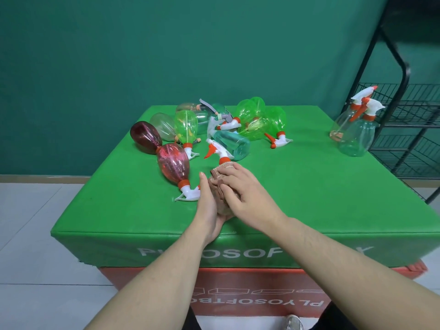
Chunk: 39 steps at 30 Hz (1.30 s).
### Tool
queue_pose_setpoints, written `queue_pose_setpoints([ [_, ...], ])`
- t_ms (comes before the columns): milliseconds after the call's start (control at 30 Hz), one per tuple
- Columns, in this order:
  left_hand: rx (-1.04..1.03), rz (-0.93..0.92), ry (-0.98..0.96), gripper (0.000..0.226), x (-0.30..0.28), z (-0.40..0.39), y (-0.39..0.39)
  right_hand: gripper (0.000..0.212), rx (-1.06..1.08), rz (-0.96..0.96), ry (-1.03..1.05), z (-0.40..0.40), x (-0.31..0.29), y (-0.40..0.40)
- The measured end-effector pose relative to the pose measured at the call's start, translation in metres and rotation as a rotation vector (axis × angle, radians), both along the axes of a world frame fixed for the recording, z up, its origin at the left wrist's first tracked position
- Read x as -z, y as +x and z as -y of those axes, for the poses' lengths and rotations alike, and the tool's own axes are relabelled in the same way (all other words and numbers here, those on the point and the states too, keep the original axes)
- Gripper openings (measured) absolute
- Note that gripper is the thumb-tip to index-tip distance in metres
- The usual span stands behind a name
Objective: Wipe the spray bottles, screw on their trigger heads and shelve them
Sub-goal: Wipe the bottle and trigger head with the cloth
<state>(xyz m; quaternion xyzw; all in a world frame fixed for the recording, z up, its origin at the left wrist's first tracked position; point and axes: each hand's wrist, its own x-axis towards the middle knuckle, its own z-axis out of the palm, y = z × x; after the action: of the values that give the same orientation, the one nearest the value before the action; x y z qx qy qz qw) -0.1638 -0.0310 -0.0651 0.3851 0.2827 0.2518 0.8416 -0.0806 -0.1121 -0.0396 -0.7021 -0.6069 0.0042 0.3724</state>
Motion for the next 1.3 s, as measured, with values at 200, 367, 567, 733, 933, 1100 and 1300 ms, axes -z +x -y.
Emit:
queue_pose_setpoints([
  [200, 0.054, -0.009, 0.079, 0.061, -0.001, 0.002, -0.001, 0.051, 0.039, -0.068, -0.07, 0.004, -0.017, 0.006],
  [367, 0.033, -0.033, 0.166, 0.074, 0.0, 0.004, 0.003, 0.054, 0.108, -0.149, -0.188, -0.006, -0.037, 0.01],
  [567, 0.019, -0.067, 0.132, 0.066, -0.002, 0.002, 0.003, 0.046, 0.228, -0.102, -0.243, -0.024, -0.036, 0.003],
  [733, -0.032, -0.069, 0.067, 0.066, 0.0, 0.003, 0.002, 0.04, 0.317, 0.022, -0.274, -0.03, -0.029, -0.004],
  [933, -0.018, -0.043, 0.044, 0.081, -0.001, 0.002, 0.001, 0.05, 0.237, 0.16, -0.132, -0.014, -0.011, -0.01],
  [1100, -0.007, 0.015, 0.005, 0.088, 0.0, -0.002, 0.001, 0.045, 0.136, 0.354, -0.108, 0.006, 0.008, -0.013],
  [1300, 0.053, 0.061, -0.005, 0.08, 0.0, 0.0, -0.003, 0.045, 0.111, 0.376, -0.058, 0.023, 0.022, -0.019],
])
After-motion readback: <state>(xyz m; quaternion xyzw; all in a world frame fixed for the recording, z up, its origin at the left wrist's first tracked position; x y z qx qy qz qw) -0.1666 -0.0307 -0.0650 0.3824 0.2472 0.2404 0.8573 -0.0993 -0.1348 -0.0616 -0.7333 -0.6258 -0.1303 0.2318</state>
